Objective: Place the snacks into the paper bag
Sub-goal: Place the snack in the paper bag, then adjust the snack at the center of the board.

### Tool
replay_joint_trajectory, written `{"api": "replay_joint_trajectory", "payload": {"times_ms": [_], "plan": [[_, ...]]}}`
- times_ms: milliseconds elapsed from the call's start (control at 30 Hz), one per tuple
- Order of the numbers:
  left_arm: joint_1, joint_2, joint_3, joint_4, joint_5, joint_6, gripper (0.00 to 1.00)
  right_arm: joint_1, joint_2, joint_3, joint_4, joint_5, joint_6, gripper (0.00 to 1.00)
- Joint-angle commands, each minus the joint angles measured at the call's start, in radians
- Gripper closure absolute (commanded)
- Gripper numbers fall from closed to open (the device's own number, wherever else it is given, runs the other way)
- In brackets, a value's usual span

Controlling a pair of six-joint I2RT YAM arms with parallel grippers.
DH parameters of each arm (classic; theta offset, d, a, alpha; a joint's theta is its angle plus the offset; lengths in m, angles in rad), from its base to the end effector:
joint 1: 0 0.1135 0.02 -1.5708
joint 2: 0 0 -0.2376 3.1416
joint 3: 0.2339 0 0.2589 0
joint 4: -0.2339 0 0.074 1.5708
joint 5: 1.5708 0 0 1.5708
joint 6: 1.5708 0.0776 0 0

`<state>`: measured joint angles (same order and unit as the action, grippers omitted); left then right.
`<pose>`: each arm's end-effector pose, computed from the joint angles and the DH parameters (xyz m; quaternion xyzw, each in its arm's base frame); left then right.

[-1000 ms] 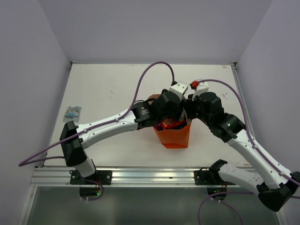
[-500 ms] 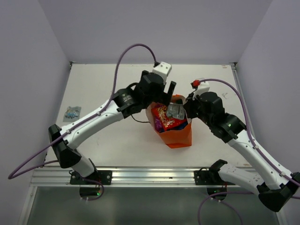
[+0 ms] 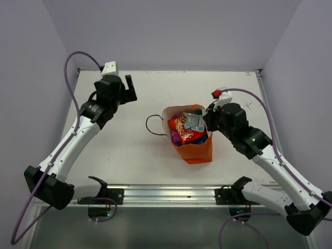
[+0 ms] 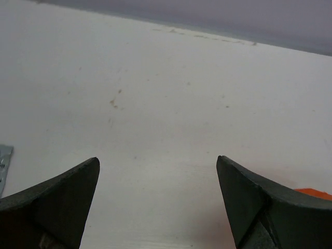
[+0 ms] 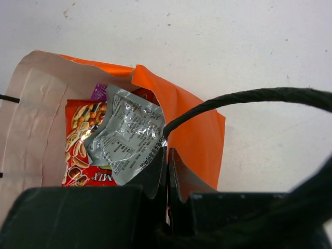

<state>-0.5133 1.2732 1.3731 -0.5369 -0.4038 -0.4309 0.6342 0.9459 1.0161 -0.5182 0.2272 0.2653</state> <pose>0.2995 -0.1338 0.3640 -0.0736 0.8302 -0.0886 0.5455 0.2221 0.1417 0.3189 -0.0949 0.8379 0.1435 0.5181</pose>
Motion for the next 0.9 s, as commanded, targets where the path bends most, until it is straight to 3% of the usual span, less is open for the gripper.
{"api": "replay_joint_trajectory", "payload": {"times_ms": [0, 33, 133, 300, 433, 633, 867], "plan": [[0.183, -0.029, -0.188, 0.067, 0.034, -0.129, 0.01, 0.001, -0.021, -0.016, 0.040, 0.014, -0.023, 1.00], [0.282, -0.029, -0.222, 0.078, 0.055, -0.141, 0.01, 0.001, -0.024, -0.020, 0.041, 0.014, -0.028, 1.00], [0.440, -0.026, -0.345, 0.141, 0.094, -0.182, 0.03, 0.001, -0.036, -0.033, 0.053, -0.002, -0.035, 1.00], [0.587, -0.008, -0.514, 0.257, 0.085, -0.258, 0.04, 0.002, -0.030, -0.047, 0.070, -0.072, -0.020, 1.00], [0.703, 0.057, -0.563, 0.293, 0.036, -0.330, 0.03, 0.001, -0.047, -0.065, 0.086, -0.095, -0.012, 1.00], [0.806, 0.169, -0.553, 0.354, -0.030, -0.367, 0.03, 0.001, -0.048, -0.070, 0.092, -0.138, -0.021, 1.00], [0.825, 0.325, -0.456, 0.336, -0.029, -0.436, 0.03, 0.001, -0.062, -0.080, 0.101, -0.160, -0.023, 1.00]]}}
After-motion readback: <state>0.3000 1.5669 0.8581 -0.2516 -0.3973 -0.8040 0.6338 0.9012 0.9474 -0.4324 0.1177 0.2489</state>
